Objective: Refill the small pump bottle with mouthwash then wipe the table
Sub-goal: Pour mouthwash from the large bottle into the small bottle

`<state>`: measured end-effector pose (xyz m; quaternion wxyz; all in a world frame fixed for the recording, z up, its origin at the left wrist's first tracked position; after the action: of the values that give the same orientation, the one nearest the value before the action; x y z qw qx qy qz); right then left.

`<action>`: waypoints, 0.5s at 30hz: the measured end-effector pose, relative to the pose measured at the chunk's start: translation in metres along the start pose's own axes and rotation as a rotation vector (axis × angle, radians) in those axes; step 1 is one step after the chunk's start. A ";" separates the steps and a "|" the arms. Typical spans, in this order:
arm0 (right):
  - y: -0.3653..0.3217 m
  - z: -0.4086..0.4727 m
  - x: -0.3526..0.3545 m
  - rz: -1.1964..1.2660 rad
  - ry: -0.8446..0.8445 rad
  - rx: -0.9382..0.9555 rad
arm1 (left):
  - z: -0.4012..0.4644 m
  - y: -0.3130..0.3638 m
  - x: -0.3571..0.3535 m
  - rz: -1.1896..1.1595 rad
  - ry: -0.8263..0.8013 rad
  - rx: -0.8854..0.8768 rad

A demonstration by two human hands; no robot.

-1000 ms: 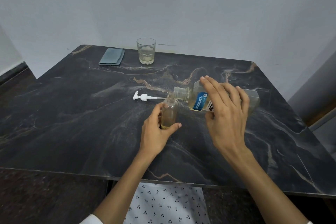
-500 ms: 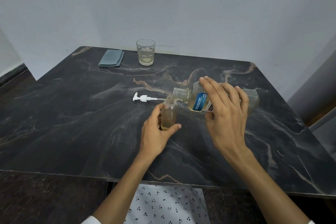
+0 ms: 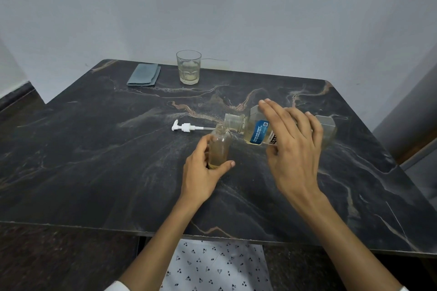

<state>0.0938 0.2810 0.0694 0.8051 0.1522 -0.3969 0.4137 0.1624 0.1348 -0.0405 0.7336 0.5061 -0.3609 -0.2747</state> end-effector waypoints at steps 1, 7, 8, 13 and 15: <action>0.000 0.000 0.000 -0.001 -0.001 -0.001 | 0.000 0.000 0.000 0.000 -0.001 0.001; 0.000 -0.001 0.000 0.009 -0.003 -0.007 | 0.000 0.000 0.000 0.003 0.001 -0.005; 0.000 -0.001 0.000 0.009 -0.005 -0.007 | 0.000 0.001 0.000 0.006 0.003 -0.008; 0.000 0.000 0.000 0.007 -0.004 -0.006 | 0.000 -0.001 0.001 0.002 0.005 -0.012; 0.000 -0.001 -0.001 0.009 -0.004 -0.003 | 0.000 -0.001 0.000 0.002 0.004 -0.016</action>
<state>0.0937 0.2811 0.0686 0.8028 0.1502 -0.3997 0.4163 0.1627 0.1341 -0.0416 0.7386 0.5003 -0.3579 -0.2759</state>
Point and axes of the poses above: each hand's wrist, its own z-axis towards the middle knuckle, its own x-axis out of the back of the hand, y = z × x, the point moved 4 cm from there along z, towards the middle knuckle, and after that the axes turned 6 degrees about -y, right-handed, at the moved point
